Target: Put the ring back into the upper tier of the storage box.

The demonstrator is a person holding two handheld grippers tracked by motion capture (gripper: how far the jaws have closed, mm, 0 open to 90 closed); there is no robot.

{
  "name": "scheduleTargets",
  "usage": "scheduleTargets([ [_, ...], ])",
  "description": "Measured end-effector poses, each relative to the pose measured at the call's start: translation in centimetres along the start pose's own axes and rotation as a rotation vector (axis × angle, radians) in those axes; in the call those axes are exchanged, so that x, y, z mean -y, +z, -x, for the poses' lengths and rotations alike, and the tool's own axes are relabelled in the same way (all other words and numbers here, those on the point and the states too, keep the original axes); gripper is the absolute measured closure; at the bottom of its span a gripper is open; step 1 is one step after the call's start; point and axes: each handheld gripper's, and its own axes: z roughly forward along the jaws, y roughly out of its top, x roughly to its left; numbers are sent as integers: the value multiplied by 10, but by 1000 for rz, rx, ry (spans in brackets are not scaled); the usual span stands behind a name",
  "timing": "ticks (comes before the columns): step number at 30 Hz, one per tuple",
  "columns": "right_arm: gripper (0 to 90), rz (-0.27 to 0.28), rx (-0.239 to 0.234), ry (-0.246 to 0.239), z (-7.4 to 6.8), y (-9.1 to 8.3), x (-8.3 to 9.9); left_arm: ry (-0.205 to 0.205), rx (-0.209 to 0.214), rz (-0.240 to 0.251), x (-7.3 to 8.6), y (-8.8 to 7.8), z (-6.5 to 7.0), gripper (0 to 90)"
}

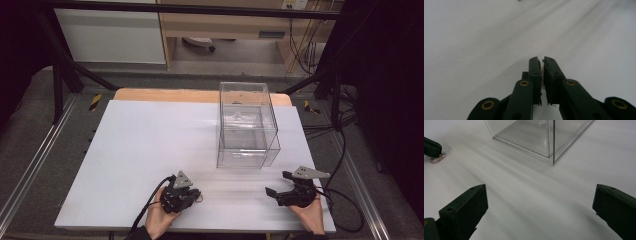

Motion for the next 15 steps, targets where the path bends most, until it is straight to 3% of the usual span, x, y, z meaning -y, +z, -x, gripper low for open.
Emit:
scheduleTargets([
  [15, 5, 0, 1, 0, 0, 0, 0, -27, -14, 13, 2, 0, 2, 866],
])
